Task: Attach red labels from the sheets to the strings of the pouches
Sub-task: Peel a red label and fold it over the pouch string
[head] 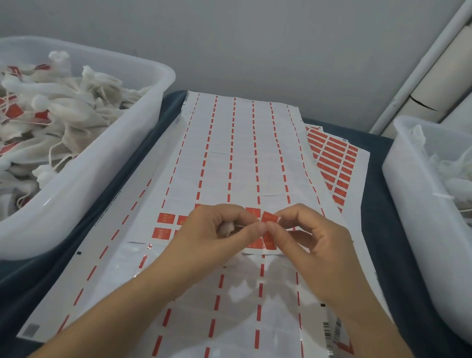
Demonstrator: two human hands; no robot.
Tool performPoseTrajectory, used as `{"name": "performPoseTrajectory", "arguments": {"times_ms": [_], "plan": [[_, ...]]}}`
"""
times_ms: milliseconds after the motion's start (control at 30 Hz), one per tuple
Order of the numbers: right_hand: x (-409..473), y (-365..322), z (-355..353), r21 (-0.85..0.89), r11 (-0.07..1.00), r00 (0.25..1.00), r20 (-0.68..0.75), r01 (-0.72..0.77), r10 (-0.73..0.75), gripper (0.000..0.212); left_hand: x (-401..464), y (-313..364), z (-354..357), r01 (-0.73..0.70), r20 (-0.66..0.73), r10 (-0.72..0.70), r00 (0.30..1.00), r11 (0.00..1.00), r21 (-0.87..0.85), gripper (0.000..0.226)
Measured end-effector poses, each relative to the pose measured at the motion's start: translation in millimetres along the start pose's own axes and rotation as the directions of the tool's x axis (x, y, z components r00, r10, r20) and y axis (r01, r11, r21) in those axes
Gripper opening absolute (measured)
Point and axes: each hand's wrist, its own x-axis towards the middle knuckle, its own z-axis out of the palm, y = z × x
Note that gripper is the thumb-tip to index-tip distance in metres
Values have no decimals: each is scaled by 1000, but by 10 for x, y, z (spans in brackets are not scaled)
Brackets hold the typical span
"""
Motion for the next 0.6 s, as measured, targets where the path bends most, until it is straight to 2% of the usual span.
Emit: {"name": "performPoseTrajectory", "arguments": {"times_ms": [133,200,333,500,600], "plan": [[-4,-31,-24,35,999,999,-37,-3,4,13,3,-11,-7,-39,-1,39,999,999,22,9],[-2,-38,-33,90,996,997,-76,-27,33,21,-5,10,-24,-33,-9,32,999,998,-54,16],[46,-35,-102,242,957,973,-125,-161,196,38,-8,21,-65,48,-19,-54,998,974,-223,32],[38,-81,-117,369,898,971,76,-240,228,20,0,21,-45,58,-28,-67,997,965,-256,40],[30,-73,-81,366,903,974,78,-226,212,12,-6,19,-36,43,-32,-52,998,969,-244,41]]}}
